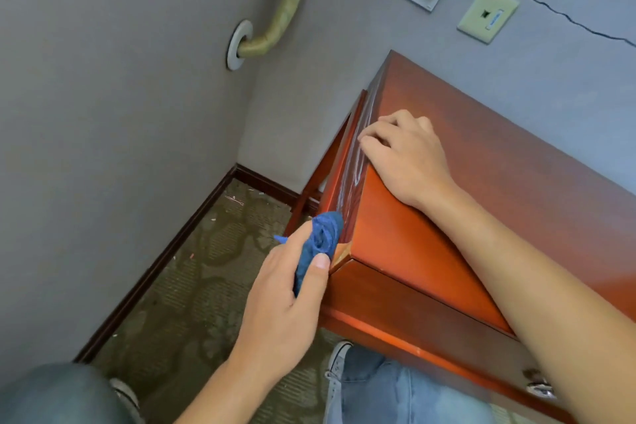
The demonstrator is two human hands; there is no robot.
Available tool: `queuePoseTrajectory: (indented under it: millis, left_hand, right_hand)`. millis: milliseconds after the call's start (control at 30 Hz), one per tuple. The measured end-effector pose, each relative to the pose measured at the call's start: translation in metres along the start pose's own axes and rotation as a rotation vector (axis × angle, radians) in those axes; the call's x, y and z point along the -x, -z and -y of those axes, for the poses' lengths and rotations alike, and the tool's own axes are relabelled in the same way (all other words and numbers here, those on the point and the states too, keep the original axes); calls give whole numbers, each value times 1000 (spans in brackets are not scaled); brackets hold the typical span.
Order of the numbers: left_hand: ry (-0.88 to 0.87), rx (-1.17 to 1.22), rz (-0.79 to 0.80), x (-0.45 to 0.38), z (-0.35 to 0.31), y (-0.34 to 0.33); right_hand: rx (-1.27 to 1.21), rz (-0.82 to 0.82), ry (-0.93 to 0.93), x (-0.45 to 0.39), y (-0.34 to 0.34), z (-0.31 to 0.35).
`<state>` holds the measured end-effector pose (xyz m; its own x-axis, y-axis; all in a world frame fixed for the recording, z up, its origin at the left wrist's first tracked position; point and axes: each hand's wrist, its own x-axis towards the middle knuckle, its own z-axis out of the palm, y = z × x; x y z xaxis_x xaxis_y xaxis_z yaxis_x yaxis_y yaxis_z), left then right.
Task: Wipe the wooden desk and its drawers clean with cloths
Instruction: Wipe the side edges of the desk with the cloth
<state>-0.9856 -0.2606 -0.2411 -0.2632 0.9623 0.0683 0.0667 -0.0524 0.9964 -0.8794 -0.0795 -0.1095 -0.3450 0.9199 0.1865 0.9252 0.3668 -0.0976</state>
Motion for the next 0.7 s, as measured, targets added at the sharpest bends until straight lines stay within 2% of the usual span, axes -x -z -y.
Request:
queuePoseTrajectory:
  millis: [167, 300, 367, 400, 533, 600, 700]
  left_hand:
    - [-190, -186, 6, -14, -25, 8]
    - [-111, -337, 75, -41, 1, 16]
    - [-24, -343, 97, -45, 13, 21]
    - [-33, -333, 102, -46, 13, 22]
    - [-169, -35, 141, -46, -20, 24]
    - [-187, -100, 126, -52, -16, 21]
    - [-43, -263, 119, -69, 13, 17]
  right_hand:
    - [-57, -14, -6, -7, -8, -5]
    - [-109, -27, -15, -7, -8, -8]
    - [-114, -33, -15, -6, -9, -7]
    - [-105, -38, -12, -7, -10, -8]
    - [-97, -27, -2, -9, -9, -7]
    - [-90, -20, -10, -8, -7, -6]
    - [-86, -21, -131, -11, -9, -6]
